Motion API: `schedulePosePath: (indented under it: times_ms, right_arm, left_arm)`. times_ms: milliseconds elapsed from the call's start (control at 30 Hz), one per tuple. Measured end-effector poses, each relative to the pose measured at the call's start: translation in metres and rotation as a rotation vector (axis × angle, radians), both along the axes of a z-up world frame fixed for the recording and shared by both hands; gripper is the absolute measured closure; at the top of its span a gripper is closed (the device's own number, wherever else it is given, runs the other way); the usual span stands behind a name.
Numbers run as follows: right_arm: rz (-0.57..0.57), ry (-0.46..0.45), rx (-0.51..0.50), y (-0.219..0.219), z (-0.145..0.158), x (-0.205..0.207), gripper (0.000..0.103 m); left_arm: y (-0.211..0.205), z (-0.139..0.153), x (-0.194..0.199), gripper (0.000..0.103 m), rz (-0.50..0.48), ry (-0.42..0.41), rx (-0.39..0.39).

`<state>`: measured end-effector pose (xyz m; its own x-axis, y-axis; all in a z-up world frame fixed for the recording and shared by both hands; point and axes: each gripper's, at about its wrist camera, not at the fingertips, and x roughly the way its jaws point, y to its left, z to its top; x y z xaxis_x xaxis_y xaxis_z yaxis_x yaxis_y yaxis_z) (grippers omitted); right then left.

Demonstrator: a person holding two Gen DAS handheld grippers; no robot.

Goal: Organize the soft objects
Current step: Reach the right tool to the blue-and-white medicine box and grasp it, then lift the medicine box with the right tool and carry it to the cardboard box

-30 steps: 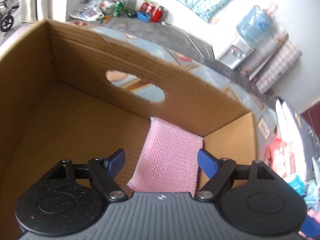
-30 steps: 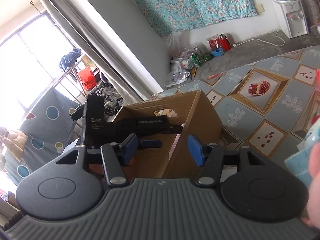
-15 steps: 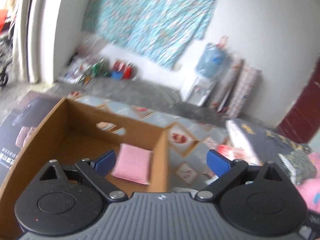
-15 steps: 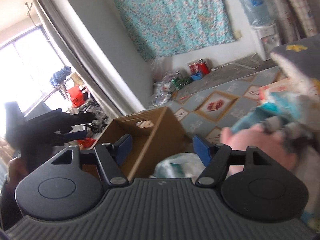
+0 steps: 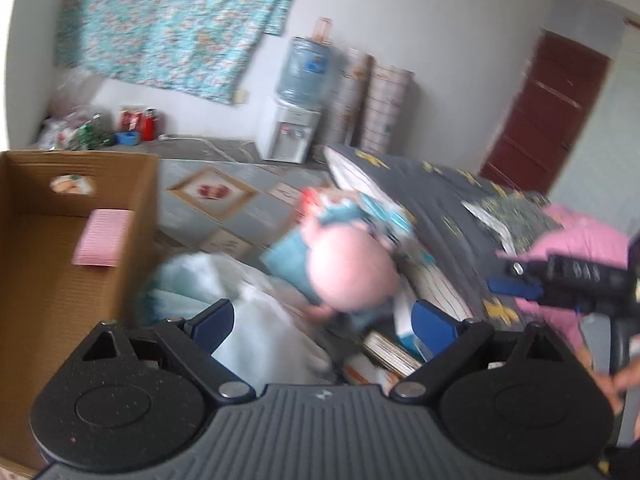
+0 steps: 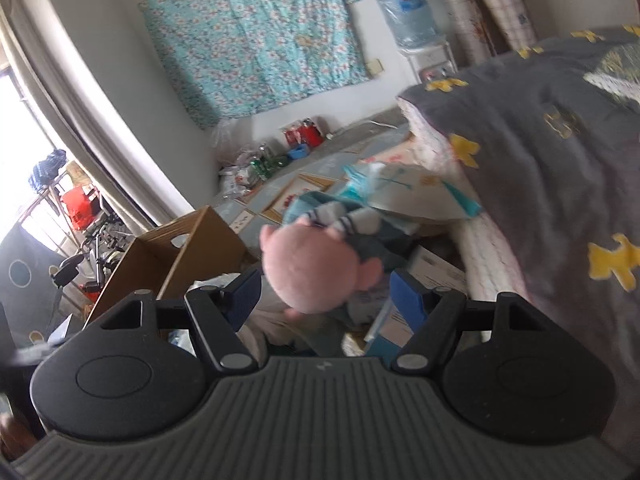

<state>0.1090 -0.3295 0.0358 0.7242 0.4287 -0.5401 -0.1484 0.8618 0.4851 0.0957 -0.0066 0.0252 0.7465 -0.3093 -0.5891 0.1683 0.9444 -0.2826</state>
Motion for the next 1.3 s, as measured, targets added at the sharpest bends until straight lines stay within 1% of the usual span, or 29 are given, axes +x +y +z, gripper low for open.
schedulePosePath:
  times_ms: [100,167,267,300,333,400,467,567,633,733,867,900,933,967,1000,1067,1133,1300]
  right_arm:
    - [-0.025,0.086,0.040,-0.015,-0.022,0.009,0.032]
    - [-0.038,0.142,0.075,-0.022,-0.039,0.019,0.032]
    - [-0.052,0.204,0.120,-0.028,-0.062,0.036,0.032]
    - [-0.057,0.222,0.131,-0.029,-0.070,0.042,0.032]
    - [-0.061,0.239,0.141,-0.030,-0.077,0.047,0.033]
    - [-0.071,0.278,0.161,-0.030,-0.091,0.060,0.033]
    - [-0.078,0.314,0.183,-0.031,-0.104,0.072,0.033]
    - [-0.082,0.353,0.208,-0.032,-0.119,0.085,0.033]
    - [-0.080,0.358,0.212,-0.029,-0.122,0.091,0.033]
    - [-0.079,0.360,0.216,-0.023,-0.125,0.099,0.033]
    - [-0.076,0.362,0.222,-0.017,-0.127,0.107,0.032]
    - [-0.075,0.361,0.223,-0.016,-0.128,0.107,0.032]
    - [-0.076,0.360,0.226,-0.016,-0.128,0.109,0.032]
    - [-0.076,0.358,0.229,-0.015,-0.129,0.110,0.032]
    - [-0.076,0.355,0.233,-0.015,-0.129,0.110,0.032]
    - [-0.078,0.348,0.245,-0.017,-0.131,0.108,0.032]
    - [-0.082,0.339,0.266,-0.018,-0.131,0.108,0.032]
    - [-0.086,0.313,0.329,-0.027,-0.126,0.103,0.032]
  left_arm:
    - [-0.033,-0.014,-0.002,0.010,-0.059,-0.027,0.041]
    - [-0.053,-0.023,0.001,0.014,-0.103,-0.034,0.067]
    - [-0.078,-0.034,0.012,0.029,-0.163,-0.036,0.099]
    - [-0.085,-0.038,0.016,0.035,-0.181,-0.037,0.109]
    - [-0.091,-0.042,0.022,0.040,-0.198,-0.033,0.119]
    - [-0.101,-0.050,0.032,0.045,-0.222,-0.018,0.126]
    - [-0.106,-0.057,0.043,0.048,-0.246,0.007,0.124]
    - [-0.115,-0.067,0.059,0.048,-0.267,0.046,0.106]
    - [-0.121,-0.072,0.068,0.048,-0.278,0.062,0.106]
    - [-0.127,-0.081,0.081,0.048,-0.270,0.095,0.111]
    - [-0.134,-0.091,0.095,0.048,-0.268,0.136,0.095]
    - [-0.135,-0.093,0.098,0.051,-0.264,0.147,0.093]
    - [-0.135,-0.096,0.100,0.058,-0.259,0.157,0.089]
    - [-0.136,-0.098,0.103,0.062,-0.254,0.171,0.082]
    - [-0.136,-0.100,0.106,0.068,-0.252,0.185,0.069]
    - [-0.133,-0.100,0.107,0.070,-0.234,0.200,0.036]
    - [-0.130,-0.098,0.108,0.074,-0.214,0.192,0.016]
    - [-0.116,-0.085,0.103,0.078,-0.184,0.194,-0.060]
